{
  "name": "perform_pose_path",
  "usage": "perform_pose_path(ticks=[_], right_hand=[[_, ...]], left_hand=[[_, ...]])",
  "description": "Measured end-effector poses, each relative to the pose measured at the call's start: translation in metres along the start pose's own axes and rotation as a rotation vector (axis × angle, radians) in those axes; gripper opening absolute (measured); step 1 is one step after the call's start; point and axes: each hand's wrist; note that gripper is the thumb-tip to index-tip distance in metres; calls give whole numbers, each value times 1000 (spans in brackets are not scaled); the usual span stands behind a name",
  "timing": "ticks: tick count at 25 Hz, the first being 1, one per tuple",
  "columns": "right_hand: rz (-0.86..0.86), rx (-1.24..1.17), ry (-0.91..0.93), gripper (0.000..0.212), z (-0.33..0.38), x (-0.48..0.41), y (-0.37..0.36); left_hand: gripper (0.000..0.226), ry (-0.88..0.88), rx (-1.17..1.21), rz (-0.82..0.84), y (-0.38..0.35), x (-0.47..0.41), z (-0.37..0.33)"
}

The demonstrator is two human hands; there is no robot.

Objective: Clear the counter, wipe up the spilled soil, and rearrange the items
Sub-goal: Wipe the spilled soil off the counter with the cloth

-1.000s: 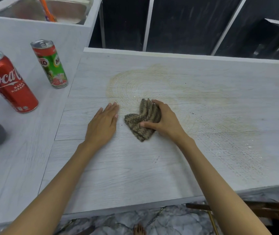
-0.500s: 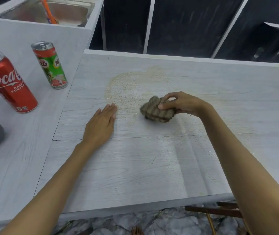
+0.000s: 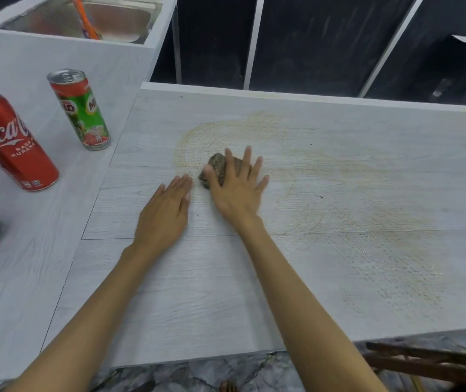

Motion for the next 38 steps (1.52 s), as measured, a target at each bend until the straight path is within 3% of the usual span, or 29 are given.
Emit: perform_pose_path(ticks=[2, 7, 10, 13, 17, 21, 23, 27, 30, 34, 36, 38], right_hand=[[-8, 61, 70, 76, 10, -7, -6], [38, 265, 332, 59, -46, 20, 29], [116, 187, 162, 55, -97, 6, 65], [88, 55, 30, 57, -81, -33, 57], [37, -110, 165, 58, -12, -6, 14], [-10, -37, 332, 60, -43, 83, 22], [9, 70, 275, 59, -88, 102, 44], [-110, 80, -104, 52, -129, 54, 71], [-80, 37, 2, 58, -76, 31, 41], [-69, 48, 252, 56, -45, 109, 16], [-151, 80, 170, 54, -86, 139, 37], [-209, 94, -50, 51, -138, 137, 68]], left_hand=[[47, 36, -31, -29, -1, -1, 1], [47, 48, -44, -26, -1, 0, 1], [47, 40, -46, -20, -2, -2, 1], [47, 30, -56, -14, -2, -2, 0], [47, 54, -30, -21, 1, -1, -1], [47, 16, -23, 12, 4, 4, -3], [46, -34, -28, 41, 5, 6, -4], [47, -82, -52, 71, 4, 9, -8], [48, -85, -81, 95, 3, 10, -8], [50, -81, -93, 153, -4, 24, -19], [51, -102, -120, 160, -10, 31, -27], [51, -109, -138, 142, -13, 33, -30]])
Point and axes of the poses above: each hand's wrist, its own x-axis away from the middle knuckle, its own y-axis out of the back of the hand, z = x × y, and after that the axes turned 9 degrees about y, right-handed
